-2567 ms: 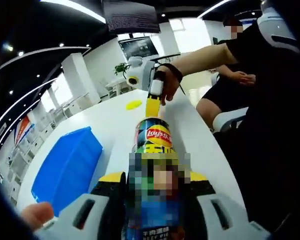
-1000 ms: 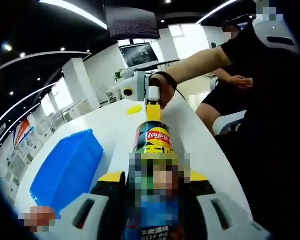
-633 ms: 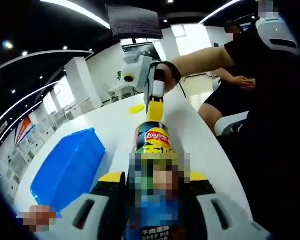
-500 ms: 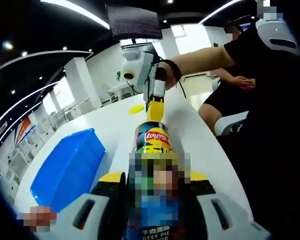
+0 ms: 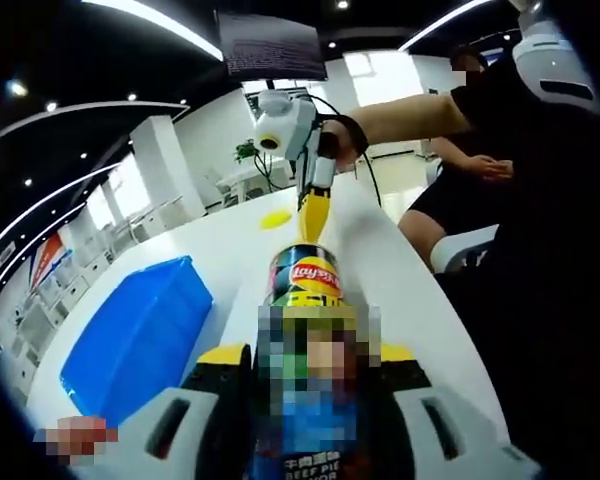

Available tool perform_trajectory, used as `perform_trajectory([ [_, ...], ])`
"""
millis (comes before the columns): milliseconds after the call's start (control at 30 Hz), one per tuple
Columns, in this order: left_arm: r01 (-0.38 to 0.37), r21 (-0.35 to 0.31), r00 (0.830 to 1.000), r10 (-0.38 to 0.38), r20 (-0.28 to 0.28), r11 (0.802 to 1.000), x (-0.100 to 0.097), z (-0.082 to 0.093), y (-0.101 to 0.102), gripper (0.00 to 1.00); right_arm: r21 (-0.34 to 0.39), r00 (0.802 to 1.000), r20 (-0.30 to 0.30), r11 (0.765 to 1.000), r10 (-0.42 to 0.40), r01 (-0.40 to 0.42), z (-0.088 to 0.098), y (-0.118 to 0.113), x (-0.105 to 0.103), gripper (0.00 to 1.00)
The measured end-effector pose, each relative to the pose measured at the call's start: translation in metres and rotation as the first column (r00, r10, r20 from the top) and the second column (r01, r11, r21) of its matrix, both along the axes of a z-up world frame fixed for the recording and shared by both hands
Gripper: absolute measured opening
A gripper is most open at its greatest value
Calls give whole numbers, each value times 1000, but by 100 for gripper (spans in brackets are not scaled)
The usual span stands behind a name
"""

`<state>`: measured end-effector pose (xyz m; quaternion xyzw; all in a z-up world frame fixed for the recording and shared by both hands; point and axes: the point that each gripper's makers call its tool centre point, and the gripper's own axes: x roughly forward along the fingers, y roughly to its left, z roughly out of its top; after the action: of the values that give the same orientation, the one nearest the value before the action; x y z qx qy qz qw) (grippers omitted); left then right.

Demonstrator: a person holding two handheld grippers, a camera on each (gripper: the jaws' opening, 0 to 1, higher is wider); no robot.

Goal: Open the lid of the chip container on the table, take out the chips, place them into the box in front of the container, and close the lid

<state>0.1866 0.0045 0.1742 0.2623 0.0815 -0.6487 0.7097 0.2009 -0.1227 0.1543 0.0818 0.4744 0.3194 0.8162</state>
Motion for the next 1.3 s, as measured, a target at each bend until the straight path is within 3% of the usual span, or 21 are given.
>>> perform_trajectory([
  [200, -1, 3, 1000, 0, 3, 1000, -2, 0, 0, 43, 11, 1000, -13, 1000, -16, 16, 0, -5, -4, 0],
  [500, -5, -2, 1000, 5, -3, 1000, -4, 0, -1, 43, -16, 1000, 23, 1000, -9, 9, -1, -4, -11, 0],
  [667, -3, -5, 1000, 4, 12, 1000, -8, -1, -2, 44, -42, 987, 142, 997, 72, -66, 3, -6, -7, 4],
  [733, -3, -8, 1000, 4, 14, 1000, -8, -1, -2, 44, -39, 982, 181, 998, 63, -57, 9, -7, -6, 5],
  [800, -3, -10, 1000, 3, 15, 1000, -8, 0, -2, 44, -1, 980, 198, 1000, 14, -15, 19, -10, 3, 9],
  [867, -3, -11, 1000, 3, 15, 1000, -6, 0, -2, 44, 81, 973, 226, 997, -34, 16, 39, -12, 13, 14],
  [967, -3, -13, 1000, 3, 13, 1000, -6, 0, -2, 44, 230, 939, 315, 971, -138, 66, 82, -13, 26, 17],
  [1067, -3, -13, 1000, 4, 12, 1000, -6, 0, -2, 44, 287, 906, 393, 957, -156, 40, 107, -12, 26, 17],
  [1167, -4, -13, 1000, 4, 13, 1000, -4, 0, -1, 44, 281, 914, 387, 960, -125, 13, 104, -5, 16, 17],
  [1300, -4, -17, 1000, 4, 16, 1000, -3, 0, -1, 44, 251, 935, 348, 968, -74, -16, 81, 8, 1, 17],
])
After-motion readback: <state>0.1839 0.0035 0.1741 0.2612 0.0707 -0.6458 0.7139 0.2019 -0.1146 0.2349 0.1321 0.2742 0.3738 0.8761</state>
